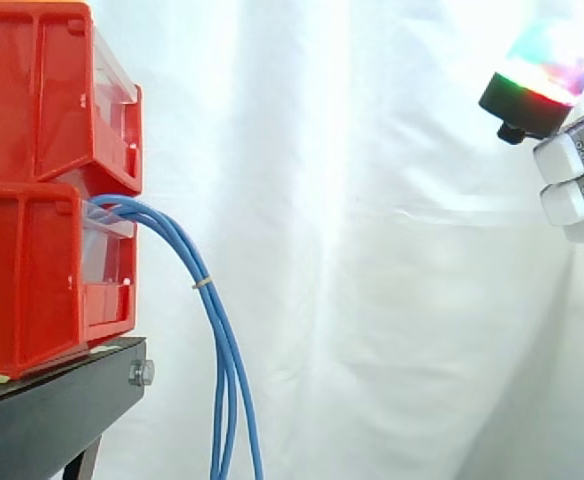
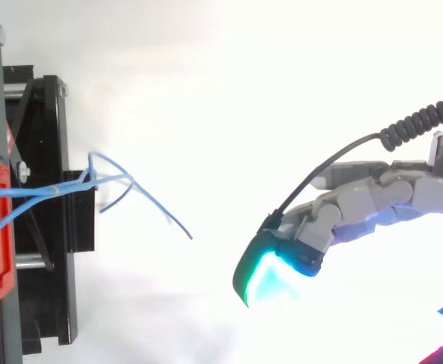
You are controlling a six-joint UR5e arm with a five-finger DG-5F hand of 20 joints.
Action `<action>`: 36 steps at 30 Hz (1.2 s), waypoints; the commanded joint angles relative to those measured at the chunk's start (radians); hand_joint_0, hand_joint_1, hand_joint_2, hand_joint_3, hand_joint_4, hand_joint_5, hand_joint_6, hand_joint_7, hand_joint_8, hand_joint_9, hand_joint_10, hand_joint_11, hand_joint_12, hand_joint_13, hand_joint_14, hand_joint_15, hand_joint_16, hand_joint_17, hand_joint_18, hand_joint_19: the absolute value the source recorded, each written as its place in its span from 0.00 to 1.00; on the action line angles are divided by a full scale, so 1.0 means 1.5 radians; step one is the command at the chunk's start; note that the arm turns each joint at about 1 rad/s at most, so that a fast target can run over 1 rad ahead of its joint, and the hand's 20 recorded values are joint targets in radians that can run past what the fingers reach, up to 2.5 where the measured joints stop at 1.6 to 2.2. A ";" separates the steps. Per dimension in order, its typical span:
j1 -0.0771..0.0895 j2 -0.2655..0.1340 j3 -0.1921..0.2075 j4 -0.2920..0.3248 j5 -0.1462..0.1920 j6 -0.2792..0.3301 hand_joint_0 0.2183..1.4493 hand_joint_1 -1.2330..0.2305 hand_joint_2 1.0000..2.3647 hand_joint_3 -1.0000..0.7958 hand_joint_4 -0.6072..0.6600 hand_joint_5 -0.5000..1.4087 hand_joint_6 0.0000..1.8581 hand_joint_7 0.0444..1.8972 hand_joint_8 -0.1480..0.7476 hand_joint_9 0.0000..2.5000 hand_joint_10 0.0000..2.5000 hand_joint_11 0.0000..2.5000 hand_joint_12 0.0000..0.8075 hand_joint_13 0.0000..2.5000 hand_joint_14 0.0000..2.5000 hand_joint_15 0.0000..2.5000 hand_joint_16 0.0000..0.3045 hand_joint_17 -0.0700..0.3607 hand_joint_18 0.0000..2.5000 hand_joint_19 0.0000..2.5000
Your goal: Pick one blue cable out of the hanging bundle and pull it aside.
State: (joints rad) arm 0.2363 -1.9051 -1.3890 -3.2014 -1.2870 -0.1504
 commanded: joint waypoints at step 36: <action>-0.020 0.000 0.048 0.069 -0.004 0.069 0.23 0.45 0.00 0.30 0.55 0.14 0.27 0.36 0.40 0.16 0.00 0.00 0.35 0.07 0.00 0.00 0.11 0.34 0.00 0.03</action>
State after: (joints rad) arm 0.2190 -1.9045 -1.3173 -3.1072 -1.2919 -0.0488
